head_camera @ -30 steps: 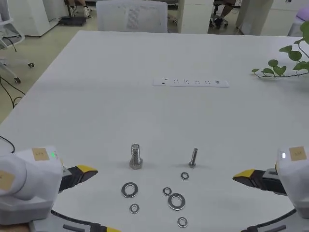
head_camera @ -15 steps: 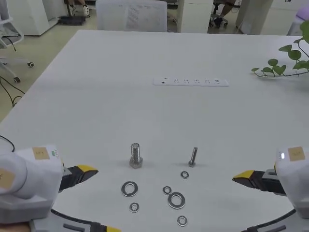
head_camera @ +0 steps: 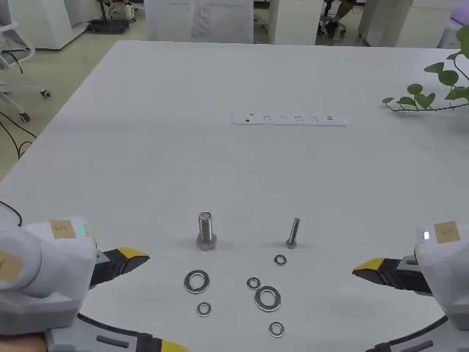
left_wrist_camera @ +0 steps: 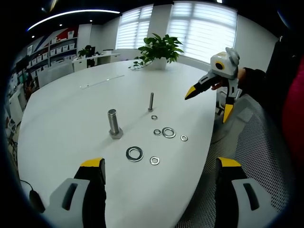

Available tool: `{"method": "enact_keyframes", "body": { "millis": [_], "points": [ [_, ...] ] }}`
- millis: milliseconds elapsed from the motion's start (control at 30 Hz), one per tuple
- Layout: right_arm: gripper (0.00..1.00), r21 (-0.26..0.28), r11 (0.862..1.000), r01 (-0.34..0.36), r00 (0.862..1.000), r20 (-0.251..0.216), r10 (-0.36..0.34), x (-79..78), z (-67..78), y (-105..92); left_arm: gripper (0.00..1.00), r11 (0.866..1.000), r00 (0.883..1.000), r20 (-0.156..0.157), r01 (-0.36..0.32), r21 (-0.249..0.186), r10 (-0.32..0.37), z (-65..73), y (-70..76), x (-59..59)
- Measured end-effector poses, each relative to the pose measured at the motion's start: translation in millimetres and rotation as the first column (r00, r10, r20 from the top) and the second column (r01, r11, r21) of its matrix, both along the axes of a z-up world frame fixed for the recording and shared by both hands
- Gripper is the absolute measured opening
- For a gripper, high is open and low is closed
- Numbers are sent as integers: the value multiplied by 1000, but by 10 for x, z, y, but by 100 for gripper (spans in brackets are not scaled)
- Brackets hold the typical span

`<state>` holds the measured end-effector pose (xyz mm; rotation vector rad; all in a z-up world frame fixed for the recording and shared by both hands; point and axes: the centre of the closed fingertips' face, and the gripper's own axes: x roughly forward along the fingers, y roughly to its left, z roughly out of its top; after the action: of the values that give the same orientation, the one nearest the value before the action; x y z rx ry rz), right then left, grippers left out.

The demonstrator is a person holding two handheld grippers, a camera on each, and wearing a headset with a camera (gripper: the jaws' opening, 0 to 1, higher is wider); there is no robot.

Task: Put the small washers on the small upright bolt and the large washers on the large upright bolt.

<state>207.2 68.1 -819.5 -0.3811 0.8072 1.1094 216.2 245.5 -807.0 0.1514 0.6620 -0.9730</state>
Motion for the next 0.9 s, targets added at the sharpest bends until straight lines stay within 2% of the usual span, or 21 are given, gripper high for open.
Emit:
{"method": "enact_keyframes", "body": {
  "millis": [633, 900],
  "points": [
    [87, -9, 1000, -13, 1000, -25, 13, -50, -68, 5, 96, 1000, 1000, -15, 9, 6, -8, -58, 0, -25],
    [86, -7, 1000, -15, 999, -43, 15, -98, -131, 8, 96, 1000, 999, -32, 19, 14, -18, -114, 4, -64]
  ]
}}
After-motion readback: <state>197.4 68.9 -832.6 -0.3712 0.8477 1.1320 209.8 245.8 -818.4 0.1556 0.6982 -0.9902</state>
